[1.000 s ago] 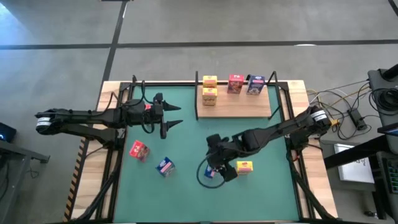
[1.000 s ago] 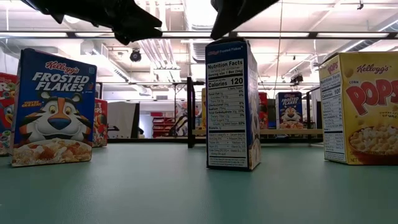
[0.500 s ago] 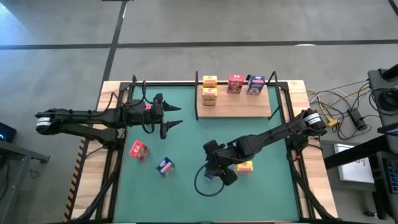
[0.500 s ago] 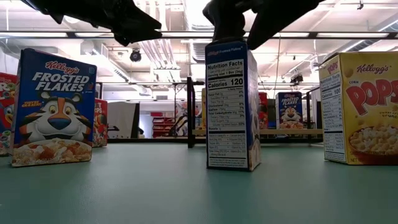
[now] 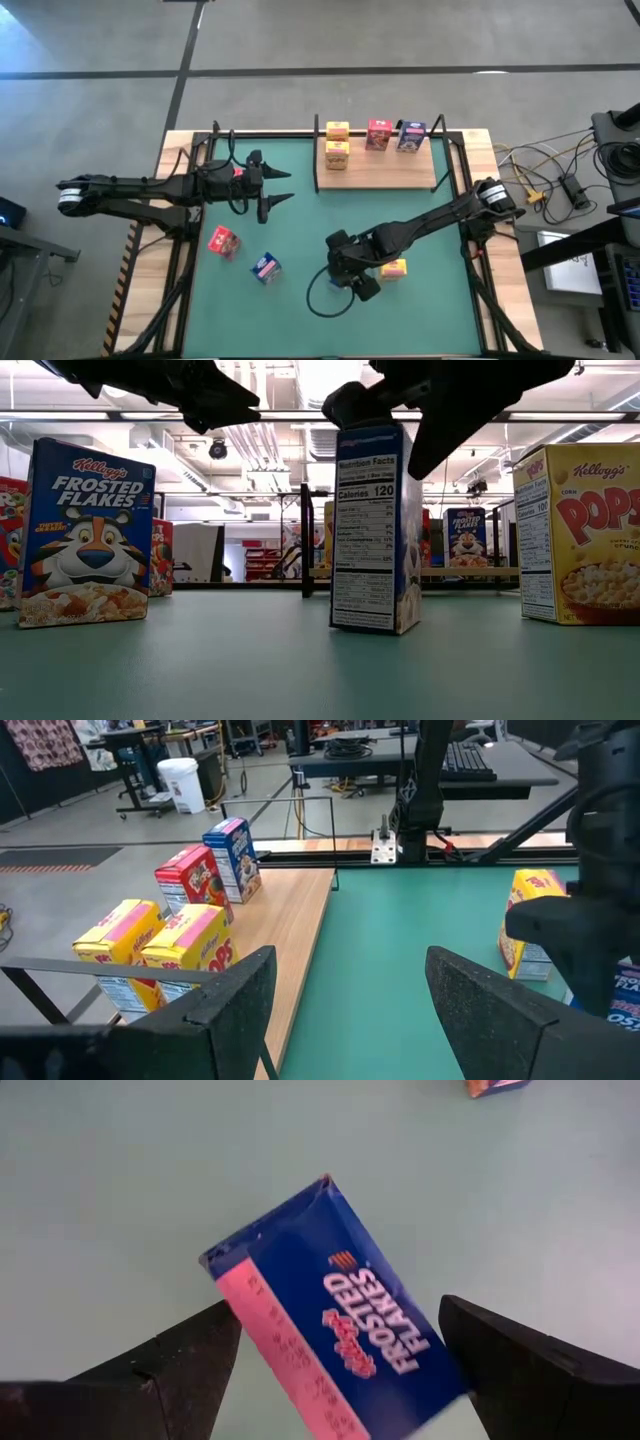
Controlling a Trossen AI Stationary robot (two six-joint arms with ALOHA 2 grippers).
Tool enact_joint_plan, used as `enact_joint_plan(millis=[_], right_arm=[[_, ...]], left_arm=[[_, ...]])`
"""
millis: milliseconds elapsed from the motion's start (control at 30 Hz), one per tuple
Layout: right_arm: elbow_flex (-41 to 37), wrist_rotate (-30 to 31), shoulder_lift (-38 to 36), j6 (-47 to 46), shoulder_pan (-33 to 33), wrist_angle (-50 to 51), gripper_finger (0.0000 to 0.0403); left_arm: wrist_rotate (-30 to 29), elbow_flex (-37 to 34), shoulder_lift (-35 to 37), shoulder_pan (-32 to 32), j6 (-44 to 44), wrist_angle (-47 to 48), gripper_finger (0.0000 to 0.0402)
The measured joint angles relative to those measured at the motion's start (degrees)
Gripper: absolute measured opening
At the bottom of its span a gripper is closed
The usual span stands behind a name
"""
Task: Stack cereal on shelf
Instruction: Put the right blue cereal box on the shelf aligned with the other blue cereal box
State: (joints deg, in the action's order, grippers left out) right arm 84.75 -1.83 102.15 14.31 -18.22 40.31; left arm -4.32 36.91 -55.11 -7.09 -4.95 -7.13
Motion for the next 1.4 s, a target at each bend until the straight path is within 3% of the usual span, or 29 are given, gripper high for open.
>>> enact_joint_plan(millis=[400,800,1400], right_arm=[[0.06,-1.4,0.35,-1.83,0.0,-0.12,0.0324],[0.06,-1.64,0.26,-2.37,0.0,-0.11,0.0235],[0.02,-1.22,-3.93,-5.87,1.72,-0.3,0.0198]], left_arm=[[0.0,-0.07,0.0,0.0,0.11,-0.02,0.0241],[0.0,-0.07,0.0,0.0,0.13,-0.02,0.0241],[0.0,-0.07,0.0,-0.01,0.13,-0.02,0.0241]])
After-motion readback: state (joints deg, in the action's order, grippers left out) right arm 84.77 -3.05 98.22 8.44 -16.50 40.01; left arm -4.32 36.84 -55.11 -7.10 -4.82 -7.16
